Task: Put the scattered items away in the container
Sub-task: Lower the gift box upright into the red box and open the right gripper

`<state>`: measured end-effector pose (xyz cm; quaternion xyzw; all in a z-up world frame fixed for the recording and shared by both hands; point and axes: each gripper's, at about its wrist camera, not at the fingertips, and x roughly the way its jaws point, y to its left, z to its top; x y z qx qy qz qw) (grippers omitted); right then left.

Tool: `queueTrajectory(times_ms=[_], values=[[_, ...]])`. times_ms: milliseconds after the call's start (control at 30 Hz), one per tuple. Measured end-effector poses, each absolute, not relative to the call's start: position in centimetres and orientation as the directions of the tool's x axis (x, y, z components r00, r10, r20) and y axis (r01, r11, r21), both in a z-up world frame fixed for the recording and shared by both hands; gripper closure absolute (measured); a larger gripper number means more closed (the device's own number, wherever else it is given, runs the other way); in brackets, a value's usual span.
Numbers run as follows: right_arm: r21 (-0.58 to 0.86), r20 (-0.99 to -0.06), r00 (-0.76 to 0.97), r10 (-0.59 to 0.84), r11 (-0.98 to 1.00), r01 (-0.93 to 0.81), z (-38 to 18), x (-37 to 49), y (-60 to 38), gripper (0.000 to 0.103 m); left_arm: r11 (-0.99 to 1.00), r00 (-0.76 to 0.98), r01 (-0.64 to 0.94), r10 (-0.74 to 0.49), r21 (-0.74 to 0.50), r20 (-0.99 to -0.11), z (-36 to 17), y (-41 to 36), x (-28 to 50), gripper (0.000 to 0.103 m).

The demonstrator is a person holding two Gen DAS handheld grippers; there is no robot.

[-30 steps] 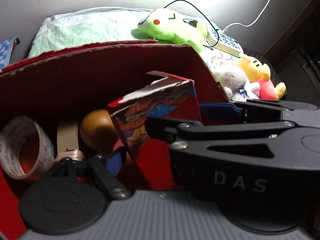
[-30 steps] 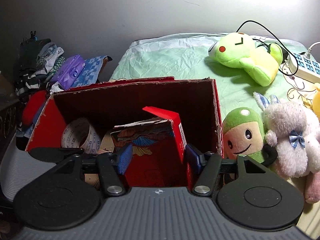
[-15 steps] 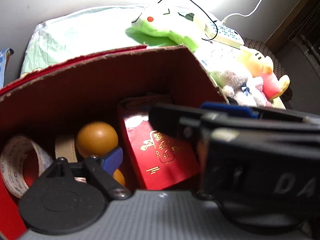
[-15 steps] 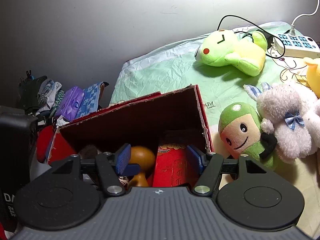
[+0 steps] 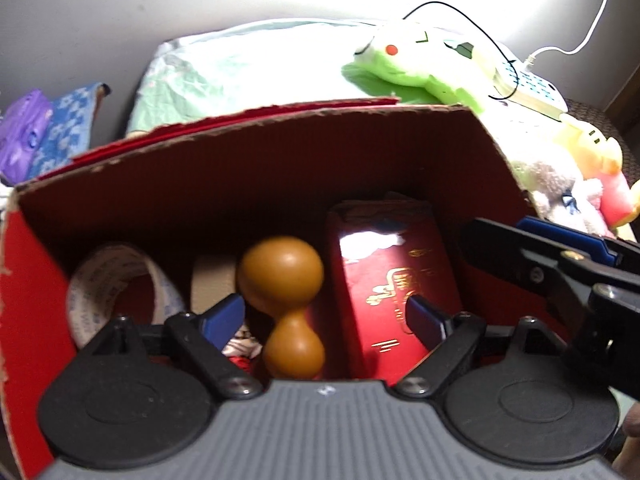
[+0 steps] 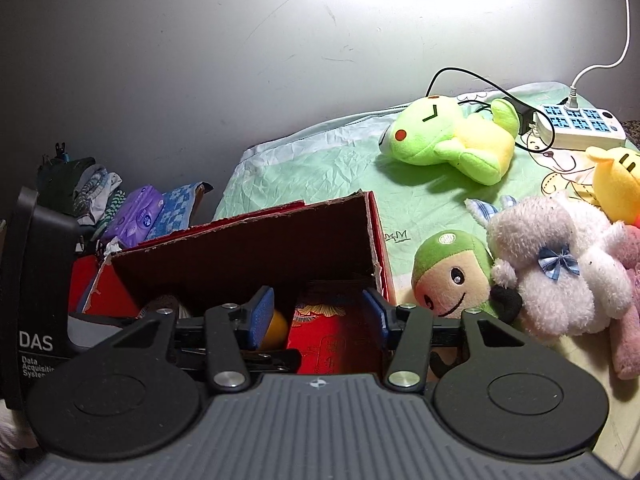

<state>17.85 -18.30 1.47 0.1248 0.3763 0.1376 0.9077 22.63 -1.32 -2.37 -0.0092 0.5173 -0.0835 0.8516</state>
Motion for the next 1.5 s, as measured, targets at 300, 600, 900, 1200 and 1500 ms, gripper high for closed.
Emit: queueTrajectory(times_ms=[300, 600, 900, 1200, 1500], values=[[0.338, -0.609, 0.717, 0.34, 0.929, -0.153, 2.0, 16.9, -18.6, 0.053, 0.997, 0.528, 0.069, -0.07, -0.04, -0.847, -1.0, -0.5, 20.9, 0.008], [0.286, -0.621, 0.718, 0.315, 0.944, -0.166, 2.4, 16.1, -17.9, 0.048, 0.998, 0.584, -0.003, 0.053, 0.063, -0.81, 0.4, -0.7, 20.2, 0.008], [0.268, -0.618, 0.729, 0.296, 0.95, -0.158, 2.7, 15.1, -18.1, 0.045, 0.992, 0.568, -0.057, 0.124, 0.112, -0.813, 0.4, -0.4, 19.6, 0.007], [0.289, -0.625, 0.71, 0.325, 0.941, -0.177, 2.3, 14.5, -18.0, 0.043, 0.987, 0.552, -0.092, 0.158, 0.128, -0.819, 0.4, -0.7, 18.9, 0.007], [0.312, -0.632, 0.692, 0.349, 0.932, -0.186, 1.6, 14.2, -17.9, 0.043, 0.99, 0.514, -0.095, 0.139, 0.105, -0.846, -0.4, -0.7, 18.7, 0.007]])
